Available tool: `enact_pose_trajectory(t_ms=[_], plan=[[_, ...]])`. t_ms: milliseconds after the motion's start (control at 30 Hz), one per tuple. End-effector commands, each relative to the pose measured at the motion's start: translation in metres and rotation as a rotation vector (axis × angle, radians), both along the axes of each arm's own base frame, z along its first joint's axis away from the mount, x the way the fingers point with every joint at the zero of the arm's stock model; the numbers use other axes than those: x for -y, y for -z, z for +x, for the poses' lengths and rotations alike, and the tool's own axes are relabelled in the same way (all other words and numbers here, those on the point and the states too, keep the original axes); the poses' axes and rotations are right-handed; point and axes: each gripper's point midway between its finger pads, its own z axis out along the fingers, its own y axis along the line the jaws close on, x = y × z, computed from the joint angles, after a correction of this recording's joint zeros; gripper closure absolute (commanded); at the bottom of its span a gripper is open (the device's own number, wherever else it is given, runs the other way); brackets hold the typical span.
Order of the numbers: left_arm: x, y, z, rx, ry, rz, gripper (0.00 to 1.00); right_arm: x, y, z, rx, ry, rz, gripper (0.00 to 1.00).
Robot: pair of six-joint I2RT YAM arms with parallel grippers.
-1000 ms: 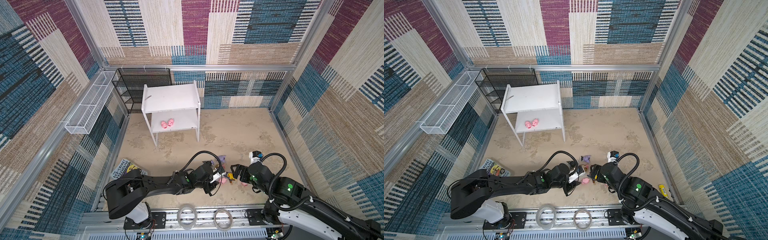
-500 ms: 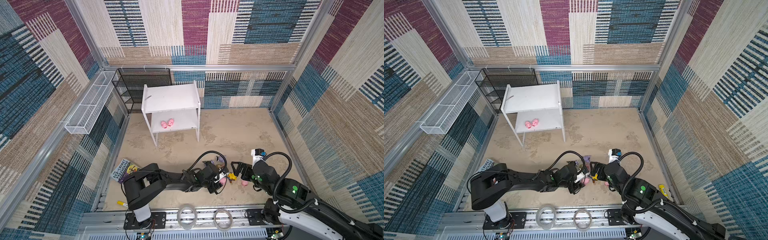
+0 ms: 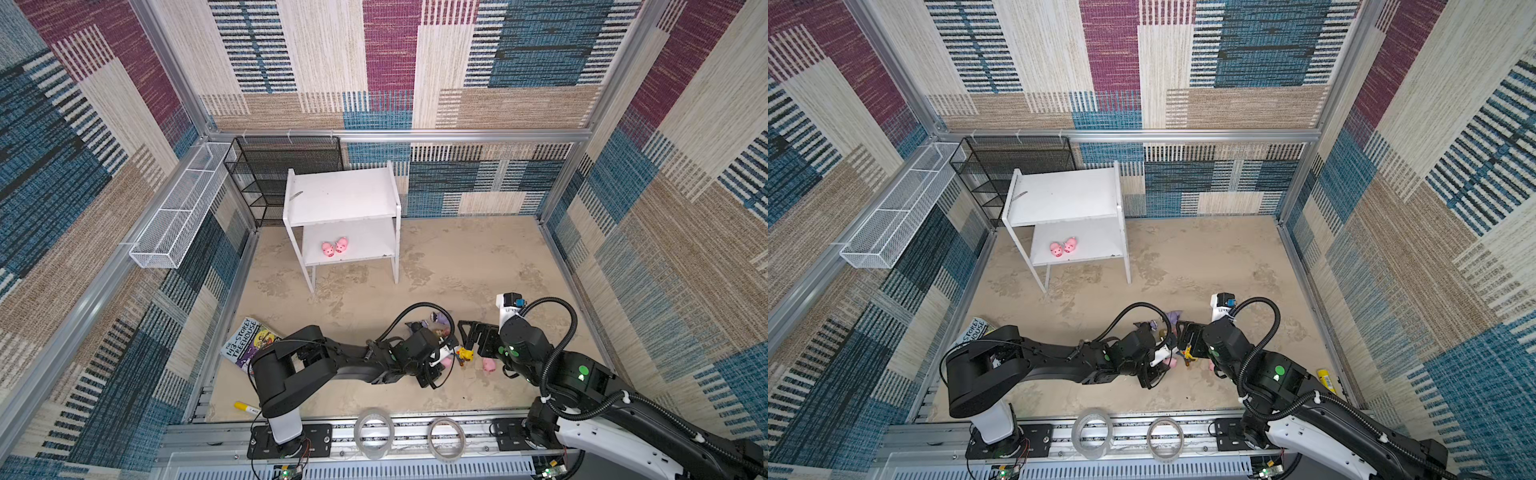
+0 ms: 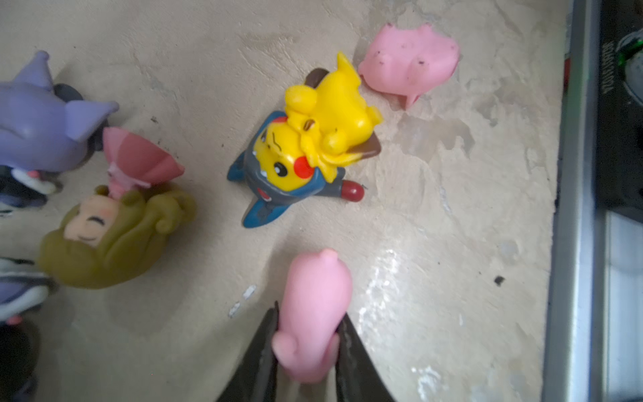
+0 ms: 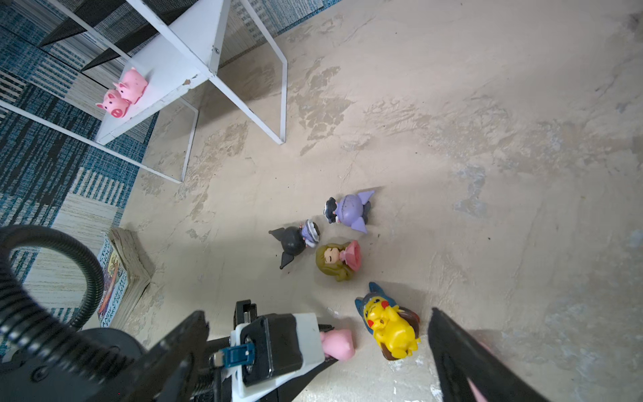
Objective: Place and organize the plastic toys onto the shelf
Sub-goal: 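Close the left gripper on the pink pig and lift it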
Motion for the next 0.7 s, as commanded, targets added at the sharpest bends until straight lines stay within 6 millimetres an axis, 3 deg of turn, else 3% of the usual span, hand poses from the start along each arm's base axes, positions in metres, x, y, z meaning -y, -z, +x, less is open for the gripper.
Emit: enact_pose_trajectory(t_ms=[0,133,267,533,667], plan=[[-0.003,-0.011,0.001,0.022,-0.005,-0.013,0.73,-0.002,-0.022,0.006,0.079,-0.007,0.017,0.0],[-0.027,-0.024,0.002,0.042,-0.068,-0.006,0.73,-0.001,-0.031,0.013,0.115,0.001,-0.032,0.0],[-0.059,-0.054,0.015,0.104,-0.167,0.029,0.73,-0.014,-0.041,0.024,0.17,-0.027,-0.055,0.01],[-0.123,-0.131,0.094,0.11,-0.536,-0.048,0.72,-0.037,-0.042,0.032,0.248,-0.118,-0.079,0.0],[-0.134,-0.157,0.121,0.141,-0.622,-0.091,0.72,-0.064,-0.043,0.031,0.318,-0.243,-0.036,0.0]])
